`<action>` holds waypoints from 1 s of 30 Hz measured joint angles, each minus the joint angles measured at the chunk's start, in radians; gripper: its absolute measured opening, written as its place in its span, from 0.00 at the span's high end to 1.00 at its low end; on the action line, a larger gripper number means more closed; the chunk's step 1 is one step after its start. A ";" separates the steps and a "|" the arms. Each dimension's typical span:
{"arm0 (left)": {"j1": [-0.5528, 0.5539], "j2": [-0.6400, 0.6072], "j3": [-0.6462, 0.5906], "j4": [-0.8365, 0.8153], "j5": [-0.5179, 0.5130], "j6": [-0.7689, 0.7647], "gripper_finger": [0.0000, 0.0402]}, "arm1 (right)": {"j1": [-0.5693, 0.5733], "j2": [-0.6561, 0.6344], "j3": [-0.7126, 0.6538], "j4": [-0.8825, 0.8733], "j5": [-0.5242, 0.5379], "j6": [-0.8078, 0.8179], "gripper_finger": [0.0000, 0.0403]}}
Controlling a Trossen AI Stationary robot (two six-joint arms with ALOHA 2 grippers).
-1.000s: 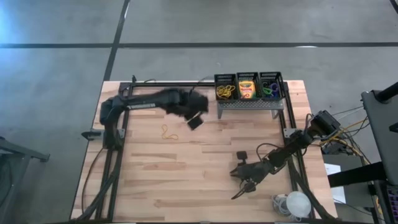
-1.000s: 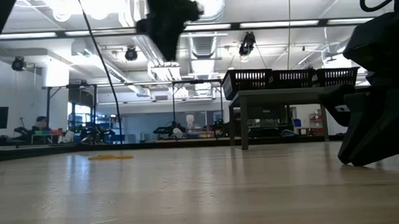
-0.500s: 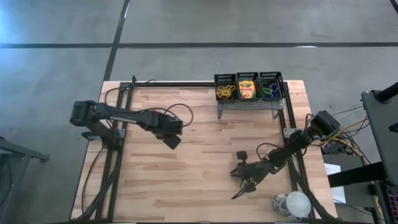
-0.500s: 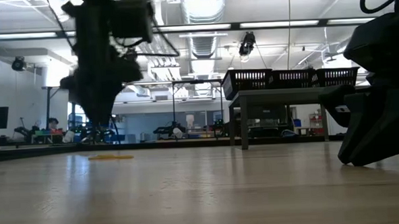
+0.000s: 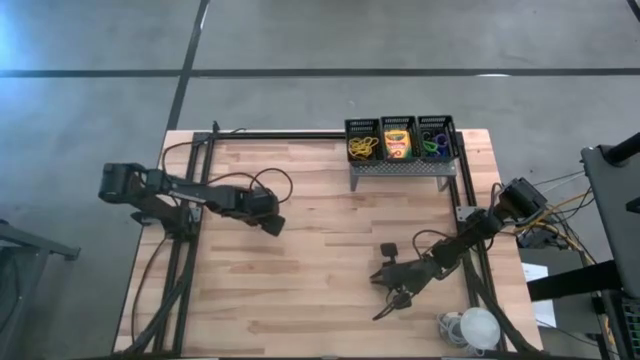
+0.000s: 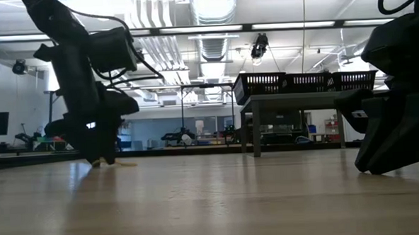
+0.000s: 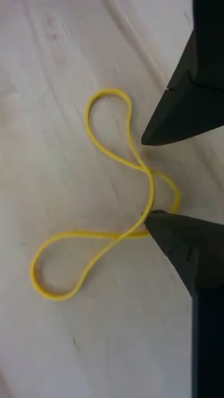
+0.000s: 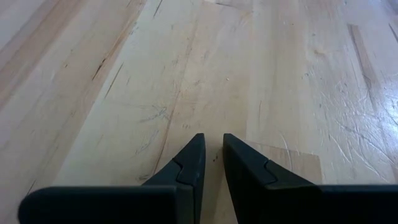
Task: Pick & Place Office Desk Supplies
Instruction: Put the yellow rubber band into the left black basket on the shelf
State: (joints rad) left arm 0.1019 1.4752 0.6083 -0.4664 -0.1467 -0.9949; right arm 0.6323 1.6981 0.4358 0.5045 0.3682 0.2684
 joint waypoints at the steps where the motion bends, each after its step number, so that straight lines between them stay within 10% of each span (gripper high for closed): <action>1: 0.000 0.000 0.000 -0.001 -0.009 0.005 0.51 | 0.000 0.000 0.000 0.000 0.000 0.000 0.86; 12: 0.000 0.004 0.018 -0.016 -0.086 0.106 0.97 | 0.000 0.000 0.000 0.002 0.000 -0.003 0.86; 30: -0.108 0.006 0.616 0.028 -0.205 0.355 1.00 | 0.000 0.000 0.000 0.004 0.003 -0.009 0.86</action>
State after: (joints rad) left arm -0.0058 1.4814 1.2242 -0.4388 -0.3520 -0.6400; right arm 0.6319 1.6981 0.4355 0.5085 0.3710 0.2593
